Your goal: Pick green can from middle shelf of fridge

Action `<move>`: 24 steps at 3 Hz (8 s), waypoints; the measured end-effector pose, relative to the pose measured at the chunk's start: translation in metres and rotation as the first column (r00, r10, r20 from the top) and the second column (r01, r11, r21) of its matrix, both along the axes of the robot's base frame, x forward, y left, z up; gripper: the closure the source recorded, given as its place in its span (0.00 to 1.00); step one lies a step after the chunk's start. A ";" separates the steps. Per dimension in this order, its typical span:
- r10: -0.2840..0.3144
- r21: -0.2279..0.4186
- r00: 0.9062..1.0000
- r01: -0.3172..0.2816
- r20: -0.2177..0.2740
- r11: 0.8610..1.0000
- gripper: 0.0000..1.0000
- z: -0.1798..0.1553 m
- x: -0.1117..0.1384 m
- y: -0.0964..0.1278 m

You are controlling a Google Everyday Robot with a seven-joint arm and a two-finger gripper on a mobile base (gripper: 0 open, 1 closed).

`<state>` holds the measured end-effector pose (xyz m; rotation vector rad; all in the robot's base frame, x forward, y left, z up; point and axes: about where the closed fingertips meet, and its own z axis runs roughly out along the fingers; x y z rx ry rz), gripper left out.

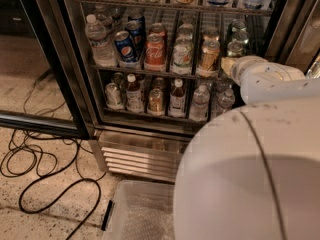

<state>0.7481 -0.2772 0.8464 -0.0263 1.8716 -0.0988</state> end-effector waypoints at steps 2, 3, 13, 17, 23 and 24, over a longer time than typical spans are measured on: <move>0.000 0.000 1.000 0.000 0.000 1.000 0.00 0.000 0.000 0.000; 0.000 0.000 1.000 0.000 0.000 1.000 0.00 0.000 0.000 0.000; -0.100 -0.040 0.991 0.103 0.084 0.994 0.29 0.001 -0.001 -0.007; -0.109 -0.045 0.990 0.113 0.085 0.993 0.29 -0.003 0.001 -0.006; -0.116 -0.048 0.990 0.120 0.084 0.992 1.00 -0.007 0.002 -0.005; -0.098 0.002 0.992 0.099 0.074 0.995 1.00 0.001 -0.002 0.000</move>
Offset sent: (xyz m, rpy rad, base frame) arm 0.0000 0.0000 0.0000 0.0000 0.0000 0.0000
